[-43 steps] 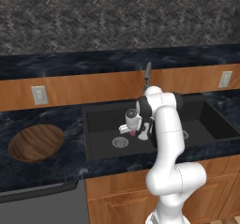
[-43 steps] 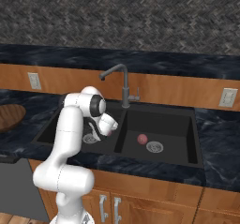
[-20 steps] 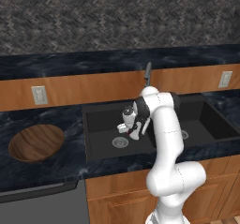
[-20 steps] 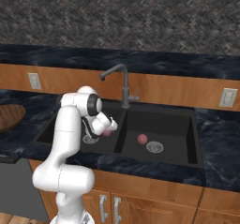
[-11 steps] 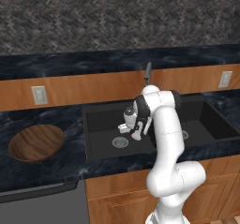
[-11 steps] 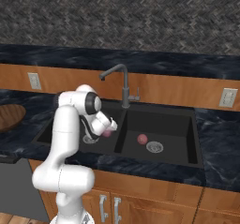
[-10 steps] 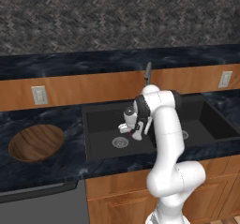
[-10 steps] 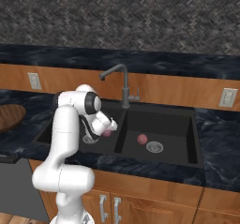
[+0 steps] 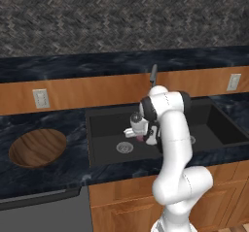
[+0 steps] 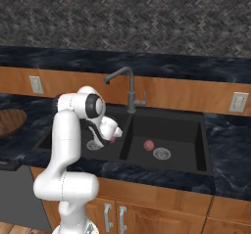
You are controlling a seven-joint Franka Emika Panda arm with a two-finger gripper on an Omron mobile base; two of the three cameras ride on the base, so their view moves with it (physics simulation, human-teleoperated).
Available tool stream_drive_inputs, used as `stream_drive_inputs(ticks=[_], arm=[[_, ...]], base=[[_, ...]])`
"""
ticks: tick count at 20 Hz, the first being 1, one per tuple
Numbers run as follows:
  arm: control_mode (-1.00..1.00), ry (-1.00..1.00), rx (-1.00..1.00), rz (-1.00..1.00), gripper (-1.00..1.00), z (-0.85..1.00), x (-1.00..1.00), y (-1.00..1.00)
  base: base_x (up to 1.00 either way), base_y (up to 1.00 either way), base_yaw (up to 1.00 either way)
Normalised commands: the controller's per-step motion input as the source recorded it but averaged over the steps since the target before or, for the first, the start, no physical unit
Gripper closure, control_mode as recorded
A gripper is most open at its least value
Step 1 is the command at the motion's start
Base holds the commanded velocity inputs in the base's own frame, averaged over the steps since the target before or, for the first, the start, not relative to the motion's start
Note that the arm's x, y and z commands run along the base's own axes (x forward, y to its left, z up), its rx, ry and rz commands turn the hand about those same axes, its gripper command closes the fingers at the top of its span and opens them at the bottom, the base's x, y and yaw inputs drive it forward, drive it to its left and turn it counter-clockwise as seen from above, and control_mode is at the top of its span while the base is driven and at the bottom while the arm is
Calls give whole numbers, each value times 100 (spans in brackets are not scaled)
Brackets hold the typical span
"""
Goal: Remove the onion and onion from the sink. Then move the bowl and cup from the counter to the sink for washing.
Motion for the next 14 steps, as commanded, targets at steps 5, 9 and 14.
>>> stream_drive_inputs(ticks=[5,9,14], arm=[[-100,1,0,-9,100,16,-23,3],[-100,2,0,-7,100,33,-11,5],[-100,2,0,-5,100,38,-6,0]], base=[[0,0,0],[0,0,0],[0,0,0]])
